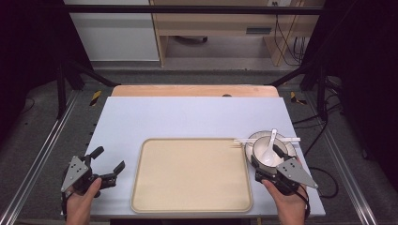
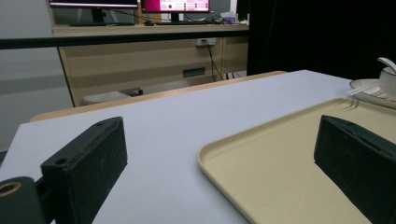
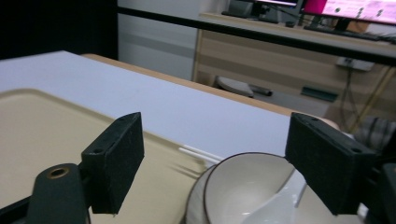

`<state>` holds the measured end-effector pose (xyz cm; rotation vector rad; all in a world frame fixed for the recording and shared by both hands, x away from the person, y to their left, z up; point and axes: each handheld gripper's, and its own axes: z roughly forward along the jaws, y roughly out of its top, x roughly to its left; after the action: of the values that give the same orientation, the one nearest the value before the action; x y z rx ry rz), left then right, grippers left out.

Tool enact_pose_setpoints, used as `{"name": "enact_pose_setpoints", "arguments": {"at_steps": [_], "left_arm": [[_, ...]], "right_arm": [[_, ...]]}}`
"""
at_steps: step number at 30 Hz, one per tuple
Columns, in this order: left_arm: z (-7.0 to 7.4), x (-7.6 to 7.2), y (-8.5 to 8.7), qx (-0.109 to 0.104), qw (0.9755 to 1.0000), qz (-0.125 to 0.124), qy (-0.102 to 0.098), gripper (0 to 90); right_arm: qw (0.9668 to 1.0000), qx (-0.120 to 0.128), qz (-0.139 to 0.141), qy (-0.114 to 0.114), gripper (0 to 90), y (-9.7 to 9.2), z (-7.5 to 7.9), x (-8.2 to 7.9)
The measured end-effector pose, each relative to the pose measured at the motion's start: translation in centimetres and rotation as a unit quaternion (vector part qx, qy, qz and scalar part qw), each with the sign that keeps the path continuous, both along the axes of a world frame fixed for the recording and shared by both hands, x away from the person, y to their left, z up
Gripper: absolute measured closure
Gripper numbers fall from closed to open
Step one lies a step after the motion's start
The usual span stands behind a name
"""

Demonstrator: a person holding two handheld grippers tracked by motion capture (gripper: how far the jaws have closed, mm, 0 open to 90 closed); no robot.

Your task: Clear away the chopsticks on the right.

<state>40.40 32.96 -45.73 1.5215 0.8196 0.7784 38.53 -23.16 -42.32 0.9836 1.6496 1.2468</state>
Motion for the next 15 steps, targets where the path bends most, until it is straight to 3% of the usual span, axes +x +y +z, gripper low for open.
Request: {"name": "enact_pose_setpoints", "arguments": {"at_steps": [1, 2, 6, 9, 11, 12, 15], "left_arm": [[0.0, 0.0, 0.1, -0.003, 1.0, 0.004, 0.002, 3.1], [-0.1, 0.0, 0.3, -0.004, 1.0, 0.008, 0.003, 3.1], [-0.3, -0.1, 0.5, 0.0, 0.9995, 0.029, 0.008, 4.8], [-0.1, -0.3, 0.4, 0.001, 0.9995, 0.031, 0.005, 5.1], [0.1, -0.5, 0.3, 0.007, 0.9995, 0.031, 0.001, 5.3], [0.3, -0.6, 0.2, 0.009, 0.9995, 0.031, -0.001, 5.3], [0.6, -0.7, -0.1, 0.014, 0.9994, 0.032, -0.007, 5.6]], "right_arm": [[1.0, -0.002, -0.003, 0.007, 28.8, 0.0, 0.5, 0.0], [1.0, -0.002, -0.003, 0.007, 28.8, 0.0, 0.5, 0.0], [0.9985, -0.047, -0.028, -0.003, 34.6, -0.3, 2.5, -0.1], [0.9956, -0.087, -0.032, -0.009, 39.2, -1.2, 4.1, 0.0], [0.995, -0.093, -0.034, -0.01, 48.6, -2.6, 6.0, 0.1], [0.995, -0.093, -0.034, -0.01, 48.6, -2.6, 6.0, 0.1], [0.9946, -0.096, -0.039, 0.001, 58.7, -4.9, 7.1, 1.0]]}}
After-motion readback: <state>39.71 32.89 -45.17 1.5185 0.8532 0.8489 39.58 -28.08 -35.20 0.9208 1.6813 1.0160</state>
